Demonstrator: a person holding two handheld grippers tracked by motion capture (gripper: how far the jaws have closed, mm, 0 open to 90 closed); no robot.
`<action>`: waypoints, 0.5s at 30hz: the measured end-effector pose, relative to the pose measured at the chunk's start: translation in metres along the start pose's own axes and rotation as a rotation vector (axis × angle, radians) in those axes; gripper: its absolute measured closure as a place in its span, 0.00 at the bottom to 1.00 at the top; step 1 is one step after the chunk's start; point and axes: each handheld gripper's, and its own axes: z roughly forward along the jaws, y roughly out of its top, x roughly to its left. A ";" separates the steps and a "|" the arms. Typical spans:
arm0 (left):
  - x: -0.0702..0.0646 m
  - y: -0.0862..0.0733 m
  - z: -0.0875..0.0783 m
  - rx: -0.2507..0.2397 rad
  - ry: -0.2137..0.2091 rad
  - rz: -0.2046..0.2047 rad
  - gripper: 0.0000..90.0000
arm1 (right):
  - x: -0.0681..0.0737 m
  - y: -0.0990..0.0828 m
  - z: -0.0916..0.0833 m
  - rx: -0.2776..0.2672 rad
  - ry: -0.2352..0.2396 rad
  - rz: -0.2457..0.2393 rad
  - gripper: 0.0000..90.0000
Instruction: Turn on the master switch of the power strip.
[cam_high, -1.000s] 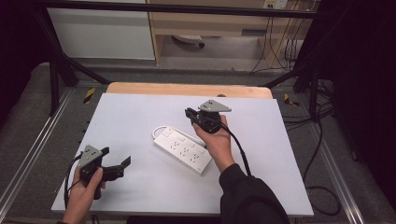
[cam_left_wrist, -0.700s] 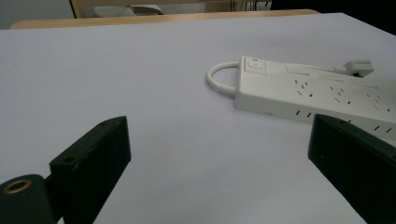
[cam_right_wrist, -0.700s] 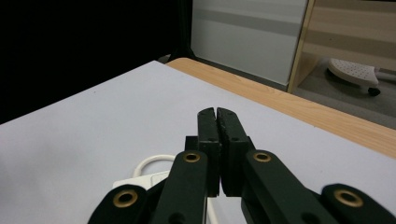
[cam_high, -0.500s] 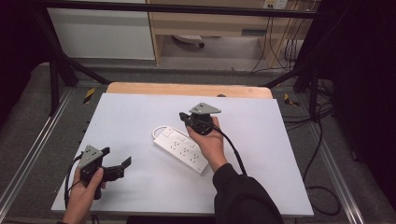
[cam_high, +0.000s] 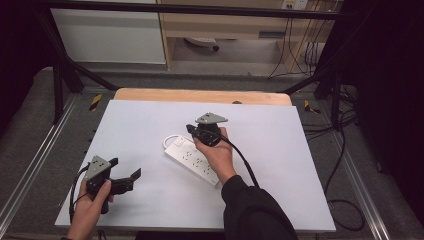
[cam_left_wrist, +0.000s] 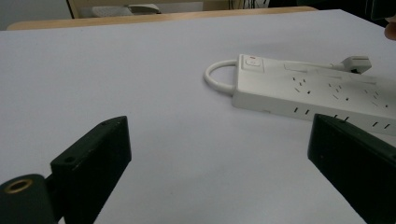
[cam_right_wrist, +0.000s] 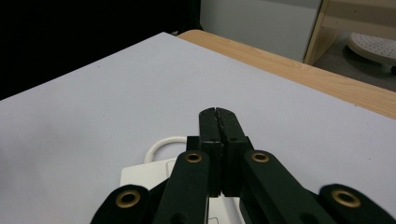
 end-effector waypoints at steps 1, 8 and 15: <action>0.000 0.000 0.000 0.002 0.002 0.000 0.07 | 0.000 0.000 0.001 0.007 0.002 -0.001 1.00; -0.001 0.000 0.000 0.004 -0.001 0.006 0.07 | 0.001 -0.002 0.008 0.034 -0.001 0.003 1.00; 0.000 0.000 0.001 0.005 0.004 0.004 0.07 | 0.003 -0.005 0.011 0.060 0.008 0.006 1.00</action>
